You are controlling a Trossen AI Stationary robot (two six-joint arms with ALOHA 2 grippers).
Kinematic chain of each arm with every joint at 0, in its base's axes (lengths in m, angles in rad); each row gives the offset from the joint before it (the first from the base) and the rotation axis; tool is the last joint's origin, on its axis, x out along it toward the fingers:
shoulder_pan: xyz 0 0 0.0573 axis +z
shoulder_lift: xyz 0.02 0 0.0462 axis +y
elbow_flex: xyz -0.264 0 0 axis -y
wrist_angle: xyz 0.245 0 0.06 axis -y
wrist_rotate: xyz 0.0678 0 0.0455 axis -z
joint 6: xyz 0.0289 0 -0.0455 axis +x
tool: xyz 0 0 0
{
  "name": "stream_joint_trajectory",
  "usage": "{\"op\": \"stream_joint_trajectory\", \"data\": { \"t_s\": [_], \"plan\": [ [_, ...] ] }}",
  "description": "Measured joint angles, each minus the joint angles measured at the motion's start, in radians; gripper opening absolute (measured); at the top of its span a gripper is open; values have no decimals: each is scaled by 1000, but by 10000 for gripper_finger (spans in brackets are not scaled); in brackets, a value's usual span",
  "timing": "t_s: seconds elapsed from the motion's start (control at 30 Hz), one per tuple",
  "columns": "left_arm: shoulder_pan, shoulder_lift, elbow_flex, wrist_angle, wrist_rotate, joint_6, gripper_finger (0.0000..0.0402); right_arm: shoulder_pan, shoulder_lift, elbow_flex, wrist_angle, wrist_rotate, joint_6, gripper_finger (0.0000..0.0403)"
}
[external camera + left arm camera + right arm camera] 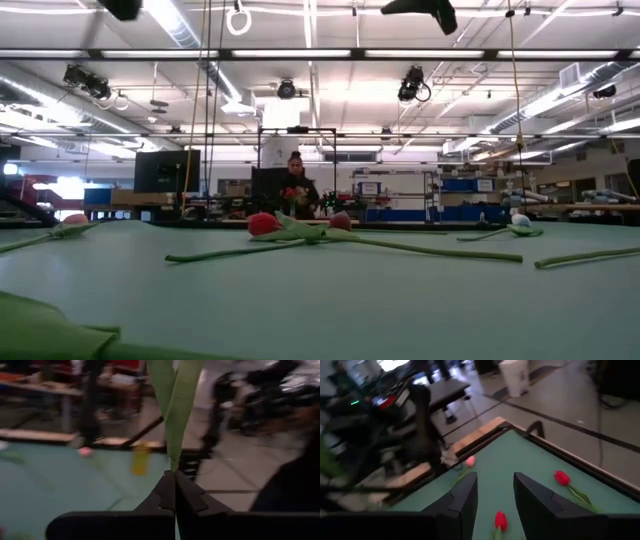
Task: Sort flowers into vase by color
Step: Put the left white flower into the transparent vase
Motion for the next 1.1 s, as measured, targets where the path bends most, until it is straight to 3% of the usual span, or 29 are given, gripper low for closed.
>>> {"op": "stream_joint_trajectory", "data": {
  "t_s": [0.17, 0.33, 0.5, 0.77, 1.1],
  "plan": [
    [-137, -172, 2, -62, 116, -14, 0, 56, 49, 0, 42, 138, 211, 135],
    [-270, -319, 2, -268, 254, -75, 0, 129, 127, 0, 82, 217, 361, 134],
    [-348, -408, 2, -397, 272, -56, 0, 206, 213, 0, 159, 285, 483, 134],
    [-392, -406, 2, -345, 283, -8, 0, 261, 255, 0, 200, 357, 561, 134],
    [-431, -283, 2, -296, 294, 15, 0, 263, 236, 0, 206, 392, 552, 133]
  ]
}}
